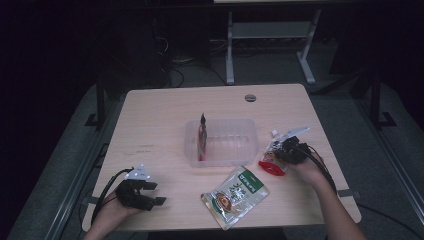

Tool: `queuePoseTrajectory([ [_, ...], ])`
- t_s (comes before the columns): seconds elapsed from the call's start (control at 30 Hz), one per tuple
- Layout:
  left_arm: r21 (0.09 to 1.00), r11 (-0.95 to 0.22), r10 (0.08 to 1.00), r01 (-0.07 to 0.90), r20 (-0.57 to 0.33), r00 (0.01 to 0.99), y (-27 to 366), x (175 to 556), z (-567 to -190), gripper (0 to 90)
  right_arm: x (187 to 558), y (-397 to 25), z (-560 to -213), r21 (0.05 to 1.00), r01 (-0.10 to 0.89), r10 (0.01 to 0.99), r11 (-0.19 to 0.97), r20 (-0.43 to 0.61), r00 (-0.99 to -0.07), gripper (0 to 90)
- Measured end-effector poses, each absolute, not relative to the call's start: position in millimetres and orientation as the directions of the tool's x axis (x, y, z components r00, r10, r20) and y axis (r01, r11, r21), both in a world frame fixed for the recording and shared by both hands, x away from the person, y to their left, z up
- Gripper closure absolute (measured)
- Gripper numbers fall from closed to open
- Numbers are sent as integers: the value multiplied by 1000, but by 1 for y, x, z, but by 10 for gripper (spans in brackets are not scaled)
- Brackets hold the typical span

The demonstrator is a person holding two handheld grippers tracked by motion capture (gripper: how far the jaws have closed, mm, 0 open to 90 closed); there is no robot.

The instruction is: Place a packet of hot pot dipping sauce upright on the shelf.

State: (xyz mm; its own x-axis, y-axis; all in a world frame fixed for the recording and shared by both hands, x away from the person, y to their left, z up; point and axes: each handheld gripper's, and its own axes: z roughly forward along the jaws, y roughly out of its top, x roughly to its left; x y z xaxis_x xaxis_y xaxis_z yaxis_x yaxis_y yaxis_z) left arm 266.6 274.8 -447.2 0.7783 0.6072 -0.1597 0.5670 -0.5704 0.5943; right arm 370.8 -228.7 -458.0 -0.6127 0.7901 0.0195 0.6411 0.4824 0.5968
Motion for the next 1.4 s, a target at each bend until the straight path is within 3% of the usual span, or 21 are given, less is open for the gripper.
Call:
queuePoseTrajectory([
  [0.47, 598, -565, 609, 568, -162, 776, 273, 266, -447, 315, 317, -230, -452, 587, 623, 771, 517, -4, -636, 898],
  [0.87, 598, -567, 605, 566, -164, 779, 272, 267, -448, 315, 271, -259, -447, 582, 637, 779, 506, 10, -627, 899],
  [1.4, 599, -573, 601, 559, -157, 784, 270, 267, -447, 315, 285, -223, -454, 581, 607, 700, 543, 87, -709, 899],
])
